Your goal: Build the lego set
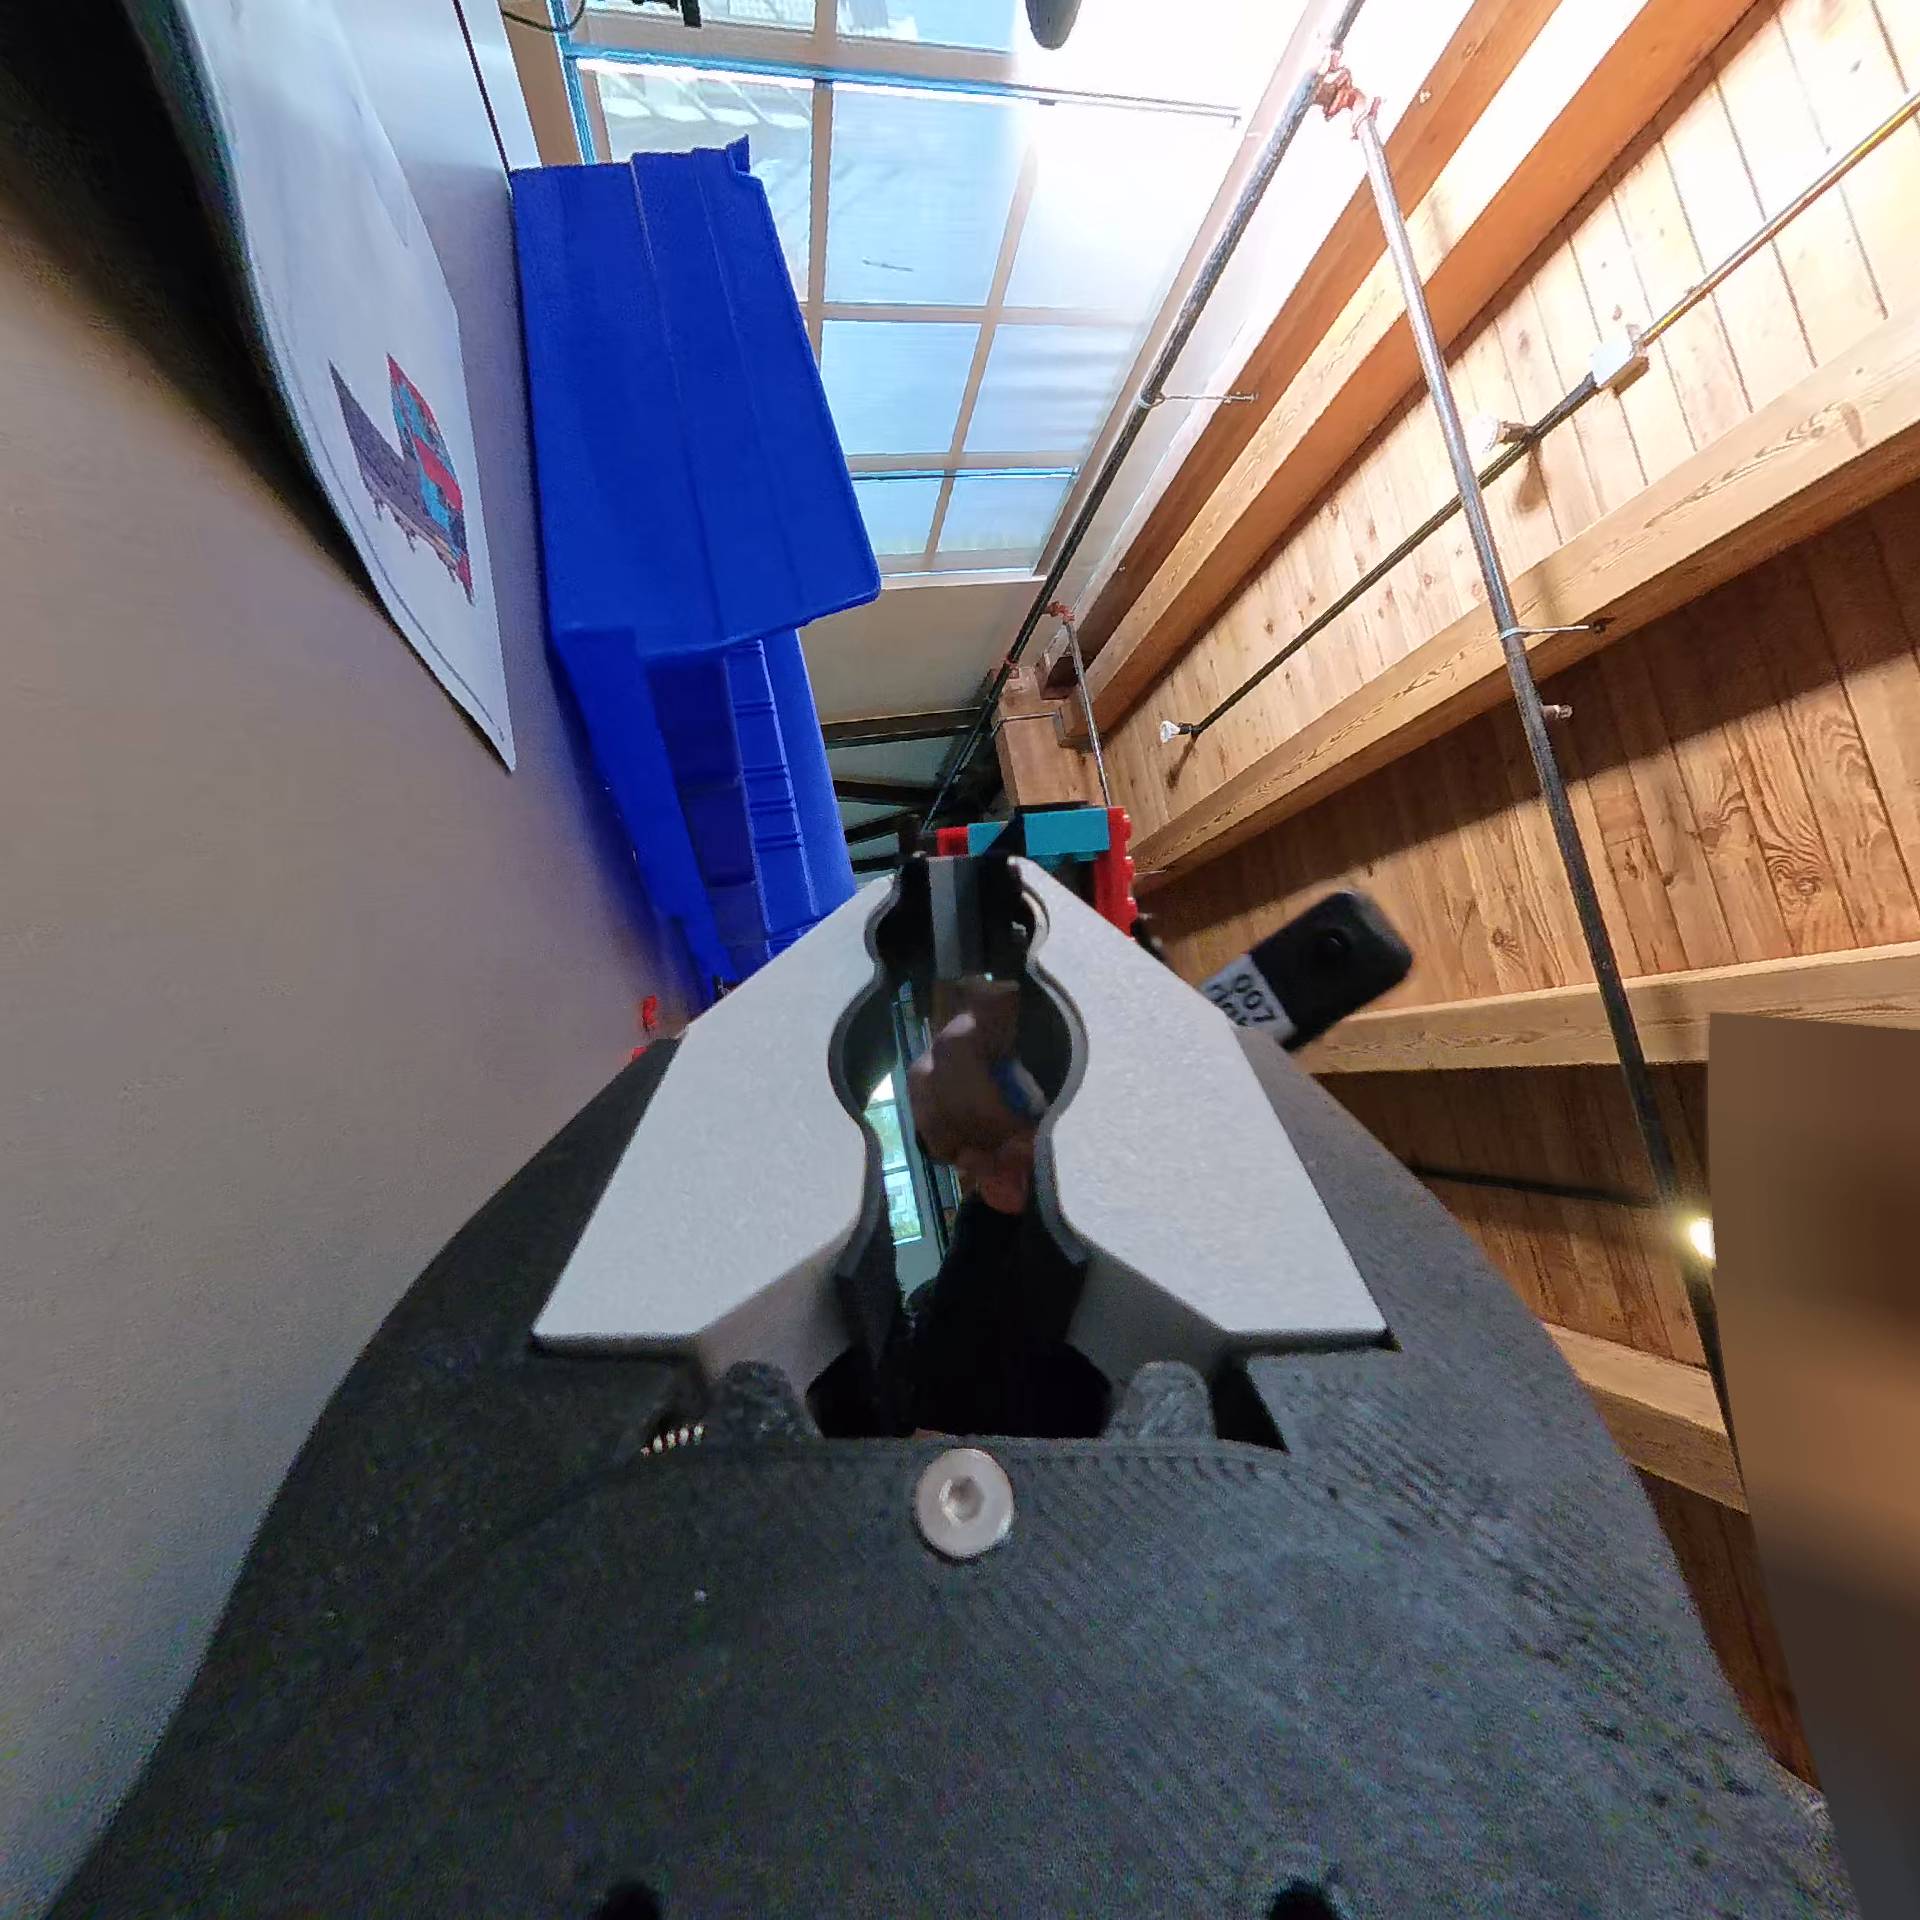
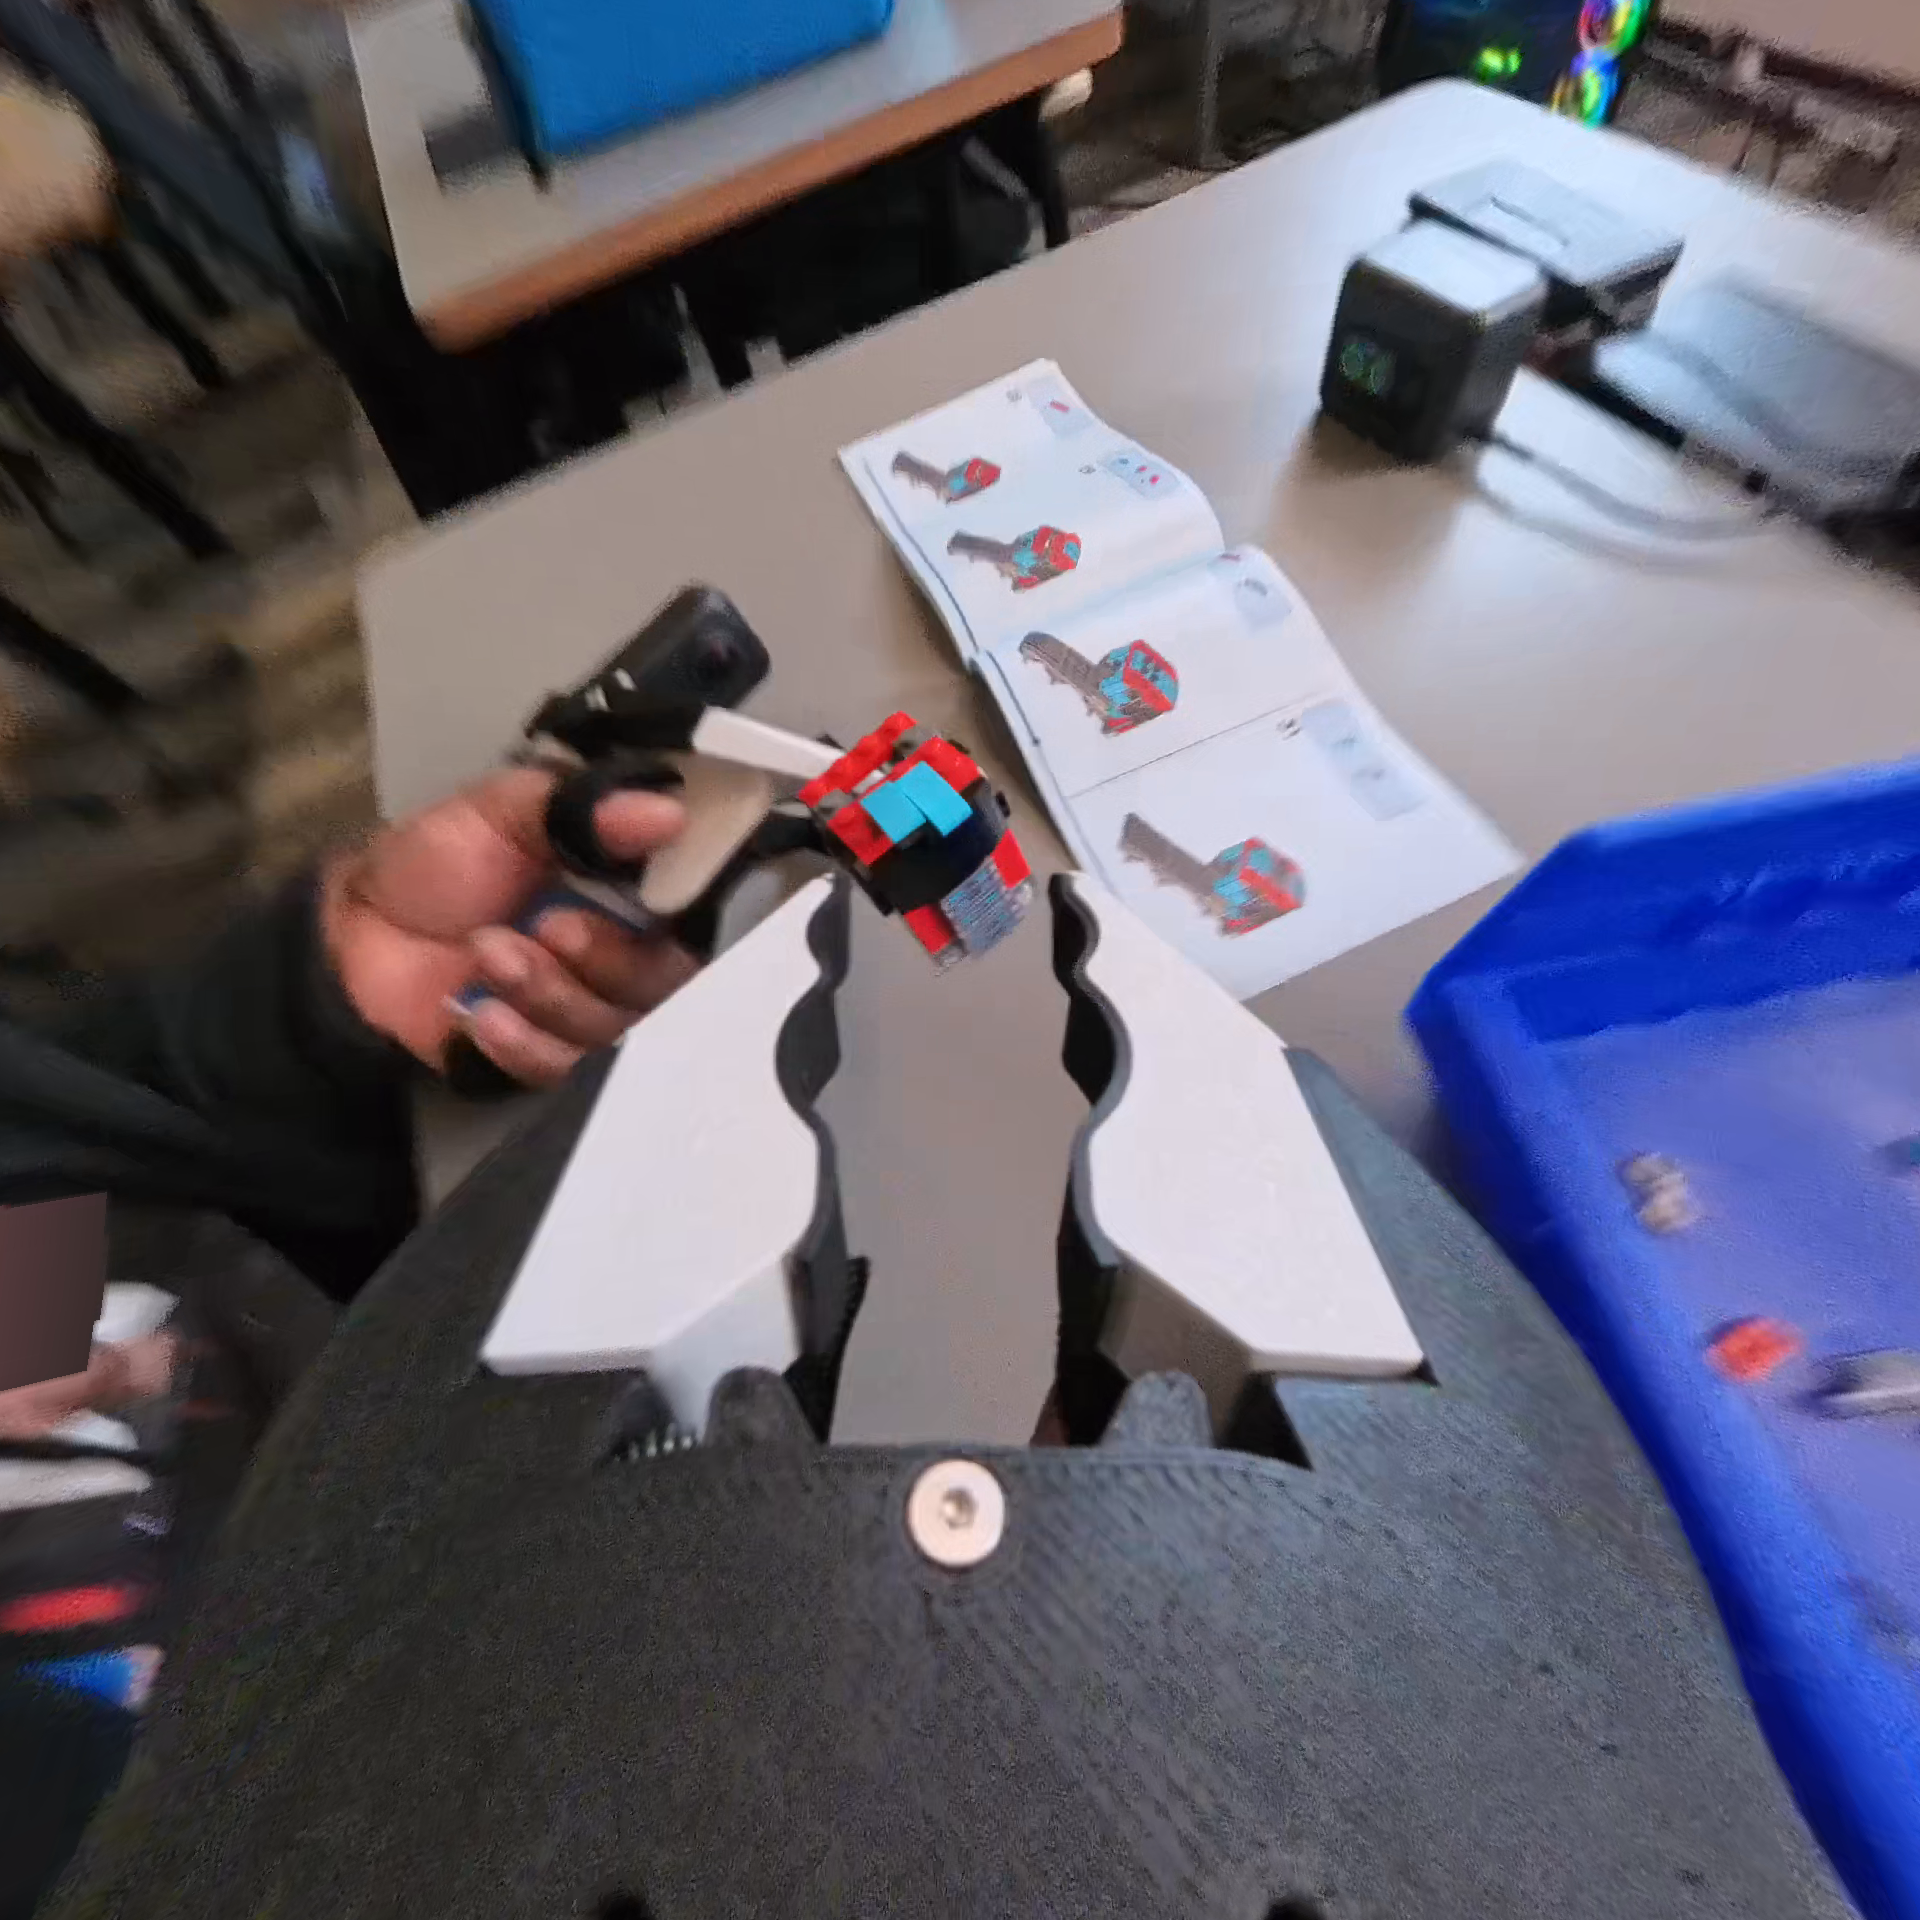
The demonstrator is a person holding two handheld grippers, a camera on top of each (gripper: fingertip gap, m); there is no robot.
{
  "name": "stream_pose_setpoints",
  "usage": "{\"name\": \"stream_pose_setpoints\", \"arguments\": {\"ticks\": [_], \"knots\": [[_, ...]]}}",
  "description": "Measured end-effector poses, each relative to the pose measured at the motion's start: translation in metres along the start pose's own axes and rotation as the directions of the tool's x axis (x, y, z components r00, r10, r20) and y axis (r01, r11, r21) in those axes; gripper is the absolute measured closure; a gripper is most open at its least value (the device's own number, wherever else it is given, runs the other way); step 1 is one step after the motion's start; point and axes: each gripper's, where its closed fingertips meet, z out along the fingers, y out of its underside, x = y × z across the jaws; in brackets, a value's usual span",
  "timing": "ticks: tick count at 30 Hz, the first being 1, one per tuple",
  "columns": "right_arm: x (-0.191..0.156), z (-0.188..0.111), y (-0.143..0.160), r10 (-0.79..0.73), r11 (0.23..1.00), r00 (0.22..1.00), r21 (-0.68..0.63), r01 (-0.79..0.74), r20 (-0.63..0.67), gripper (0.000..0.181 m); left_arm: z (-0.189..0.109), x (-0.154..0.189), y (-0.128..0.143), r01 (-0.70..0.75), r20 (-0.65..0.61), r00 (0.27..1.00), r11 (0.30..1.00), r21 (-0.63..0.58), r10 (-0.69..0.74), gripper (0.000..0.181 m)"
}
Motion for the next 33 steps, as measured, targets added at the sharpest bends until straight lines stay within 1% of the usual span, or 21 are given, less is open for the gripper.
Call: {"name": "stream_pose_setpoints", "arguments": {"ticks": [2, 3, 5, 7, 9, 12, 20, 26, 30, 33], "knots": [[-0.001, 0.0, 0.005, 0.233, 0.97, 0.971, 0.057, -0.237, 0.06, 0.128, 0.0, 0.0, 0.0, 0.001, -0.005, 1.0, 1.0, 0.001, -0.001, 0.165], [0.0, 0.001, 0.008, 0.339, 0.935, 0.937, 0.08, -0.345, 0.087, 0.121, 0.001, 0.001, 0.0, 0.001, -0.007, 1.0, 1.0, -0.001, -0.001, 0.165], [0.0, 0.004, 0.014, 0.5, 0.846, 0.851, 0.119, -0.519, 0.158, 0.114, 0.001, 0.001, 0.002, -0.003, -0.01, 1.0, 1.0, -0.008, 0.003, 0.165], [-0.001, 0.008, 0.02, 0.598, 0.764, 0.77, 0.134, -0.632, 0.222, 0.108, 0.002, 0.002, 0.004, -0.009, -0.011, 1.0, 1.0, -0.015, 0.009, 0.165], [-0.005, 0.012, 0.022, 0.649, 0.705, 0.708, 0.129, -0.697, 0.278, 0.103, 0.003, 0.003, 0.006, -0.016, -0.011, 1.0, 1.0, -0.023, 0.016, 0.165], [-0.01, 0.016, 0.02, 0.675, 0.665, 0.662, 0.12, -0.737, 0.325, 0.099, 0.004, 0.003, 0.008, -0.032, -0.005, 0.999, 0.999, -0.032, 0.032, 0.165], [-0.012, 0.02, 0.012, 0.676, 0.656, 0.652, 0.122, -0.745, 0.344, 0.101, 0.005, 0.005, 0.011, -0.052, -0.006, 0.999, 0.997, -0.05, 0.052, 0.165], [-0.009, 0.019, 0.01, 0.689, 0.625, 0.621, 0.127, -0.77, 0.375, 0.117, 0.005, 0.006, 0.011, -0.055, -0.016, 0.998, 0.997, -0.054, 0.054, 0.166], [-0.009, 0.018, 0.01, 0.687, 0.62, 0.614, 0.128, -0.774, 0.388, 0.128, 0.005, 0.008, 0.011, -0.054, -0.023, 0.998, 0.997, -0.056, 0.053, 0.165], [-0.008, 0.017, 0.008, 0.686, 0.616, 0.611, 0.132, -0.777, 0.395, 0.13, 0.006, 0.009, 0.012, -0.053, -0.032, 0.998, 0.997, -0.056, 0.051, 0.166]]}}
